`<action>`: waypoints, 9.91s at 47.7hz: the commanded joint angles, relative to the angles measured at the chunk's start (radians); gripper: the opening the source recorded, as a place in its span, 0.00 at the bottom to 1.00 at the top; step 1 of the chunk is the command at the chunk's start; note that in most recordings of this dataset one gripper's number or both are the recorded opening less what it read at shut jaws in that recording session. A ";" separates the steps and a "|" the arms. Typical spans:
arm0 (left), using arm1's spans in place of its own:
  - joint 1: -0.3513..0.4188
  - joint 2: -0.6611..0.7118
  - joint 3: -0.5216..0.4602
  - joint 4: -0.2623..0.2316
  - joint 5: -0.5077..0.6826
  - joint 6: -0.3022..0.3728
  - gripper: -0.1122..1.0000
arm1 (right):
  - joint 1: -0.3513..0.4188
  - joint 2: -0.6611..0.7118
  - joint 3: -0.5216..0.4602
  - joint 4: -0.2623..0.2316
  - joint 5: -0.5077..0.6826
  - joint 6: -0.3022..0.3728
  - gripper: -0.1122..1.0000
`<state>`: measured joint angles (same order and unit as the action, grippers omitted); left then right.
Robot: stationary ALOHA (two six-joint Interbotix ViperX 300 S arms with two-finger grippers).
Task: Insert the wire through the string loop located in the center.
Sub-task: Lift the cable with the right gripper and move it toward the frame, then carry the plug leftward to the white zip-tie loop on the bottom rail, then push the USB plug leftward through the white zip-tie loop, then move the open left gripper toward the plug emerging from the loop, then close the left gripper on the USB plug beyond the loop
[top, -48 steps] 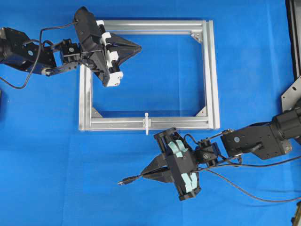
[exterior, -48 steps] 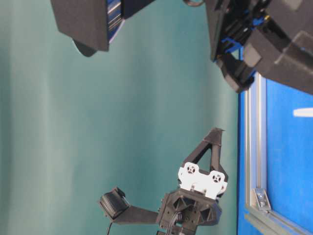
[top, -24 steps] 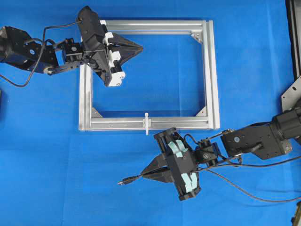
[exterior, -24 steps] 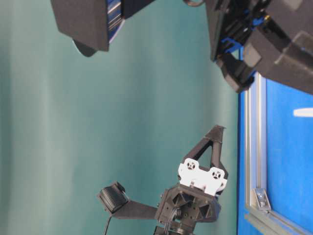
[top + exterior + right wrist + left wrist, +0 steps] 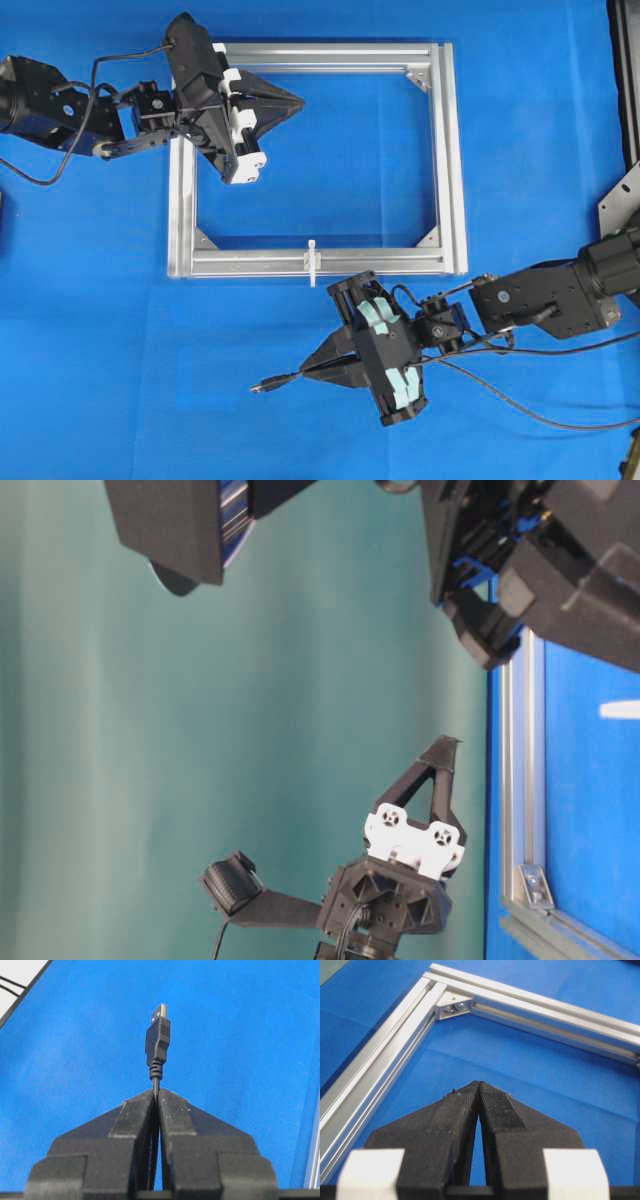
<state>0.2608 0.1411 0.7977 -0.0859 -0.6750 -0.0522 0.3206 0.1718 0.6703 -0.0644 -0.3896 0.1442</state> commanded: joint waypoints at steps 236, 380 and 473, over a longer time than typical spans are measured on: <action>-0.002 -0.029 0.002 0.003 -0.008 0.009 0.10 | -0.232 -0.115 0.175 0.043 -0.081 -0.011 0.08; -0.370 -0.083 0.098 0.003 0.061 0.000 0.94 | -0.230 -0.063 0.115 0.041 -0.074 -0.011 0.08; -0.359 -0.012 0.043 0.003 0.149 -0.002 0.93 | -0.230 -0.063 0.117 0.041 -0.072 -0.011 0.08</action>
<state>-0.0997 0.1427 0.8544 -0.0844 -0.5246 -0.0537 0.0890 0.1227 0.7977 -0.0230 -0.4571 0.1335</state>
